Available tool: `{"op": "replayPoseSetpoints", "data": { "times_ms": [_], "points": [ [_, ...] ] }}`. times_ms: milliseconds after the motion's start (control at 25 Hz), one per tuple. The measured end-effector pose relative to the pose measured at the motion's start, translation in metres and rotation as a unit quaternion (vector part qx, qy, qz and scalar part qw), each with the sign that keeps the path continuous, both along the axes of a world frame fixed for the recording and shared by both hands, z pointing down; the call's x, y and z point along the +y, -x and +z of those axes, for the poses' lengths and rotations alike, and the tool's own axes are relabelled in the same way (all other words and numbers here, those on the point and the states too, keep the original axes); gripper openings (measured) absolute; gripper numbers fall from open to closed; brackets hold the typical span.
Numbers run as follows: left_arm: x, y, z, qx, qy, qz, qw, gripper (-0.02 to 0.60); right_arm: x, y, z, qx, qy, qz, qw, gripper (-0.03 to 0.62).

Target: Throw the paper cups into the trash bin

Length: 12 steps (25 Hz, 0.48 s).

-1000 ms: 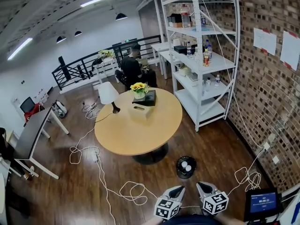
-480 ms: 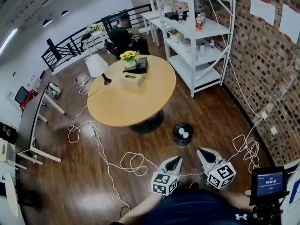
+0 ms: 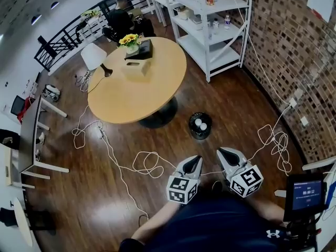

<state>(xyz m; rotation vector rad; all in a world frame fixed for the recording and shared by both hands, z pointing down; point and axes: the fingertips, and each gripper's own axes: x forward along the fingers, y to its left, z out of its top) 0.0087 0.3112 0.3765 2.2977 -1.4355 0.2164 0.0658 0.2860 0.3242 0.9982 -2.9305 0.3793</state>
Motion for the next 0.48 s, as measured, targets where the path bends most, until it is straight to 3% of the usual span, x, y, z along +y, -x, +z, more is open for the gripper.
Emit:
{"op": "replayPoseSetpoints", "data": {
  "times_ms": [480],
  "points": [
    [-0.0008, -0.0080, -0.0008, -0.001, 0.007, 0.003, 1.0000, 0.018, -0.0039, -0.0071, 0.0046, 0.006, 0.011, 0.003, 1.000, 0.011]
  ]
}}
